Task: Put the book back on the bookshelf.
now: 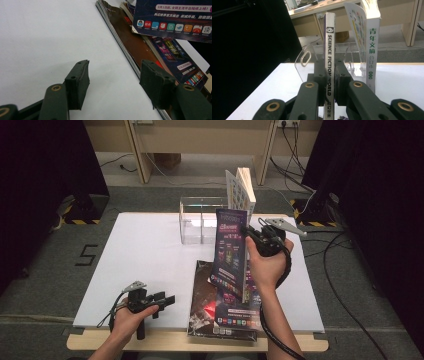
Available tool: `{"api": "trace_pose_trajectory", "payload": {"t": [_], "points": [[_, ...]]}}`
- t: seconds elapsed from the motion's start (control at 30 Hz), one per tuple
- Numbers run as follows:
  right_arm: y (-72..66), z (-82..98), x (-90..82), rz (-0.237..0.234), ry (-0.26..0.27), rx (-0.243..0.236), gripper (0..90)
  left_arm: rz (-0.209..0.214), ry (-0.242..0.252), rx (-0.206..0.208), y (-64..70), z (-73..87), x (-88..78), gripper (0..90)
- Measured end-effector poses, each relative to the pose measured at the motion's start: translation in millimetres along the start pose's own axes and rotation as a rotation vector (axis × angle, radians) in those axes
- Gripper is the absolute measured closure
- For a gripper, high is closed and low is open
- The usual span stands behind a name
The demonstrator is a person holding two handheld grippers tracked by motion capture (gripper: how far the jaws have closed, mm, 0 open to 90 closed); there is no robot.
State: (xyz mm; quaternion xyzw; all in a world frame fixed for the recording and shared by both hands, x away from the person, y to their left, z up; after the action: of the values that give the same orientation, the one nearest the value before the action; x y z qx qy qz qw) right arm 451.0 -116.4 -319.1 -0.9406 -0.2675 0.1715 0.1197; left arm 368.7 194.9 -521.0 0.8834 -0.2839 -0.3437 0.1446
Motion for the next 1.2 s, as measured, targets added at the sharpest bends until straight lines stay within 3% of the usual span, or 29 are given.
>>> {"api": "trace_pose_trajectory", "payload": {"t": [1.2], "points": [[-11.1, -28.6, 22.9, -0.004, 0.07, -0.023, 83.3, 0.012, 0.002, -0.014, 0.2, -0.1, -0.2, 39.8]]}}
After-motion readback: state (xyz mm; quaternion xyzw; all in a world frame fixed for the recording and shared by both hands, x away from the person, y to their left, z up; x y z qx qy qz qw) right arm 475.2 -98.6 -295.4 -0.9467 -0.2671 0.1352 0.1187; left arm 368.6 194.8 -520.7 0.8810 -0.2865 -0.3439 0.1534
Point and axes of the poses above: each handheld gripper's, and its own axes: x roughly forward along the jaws, z roughly out of its underside, y roughly to its right, the point moved 5 cm from there along x, roughly forward along the jaws, and after that the axes turned 5 degrees about -z, right-handed, at the moved point
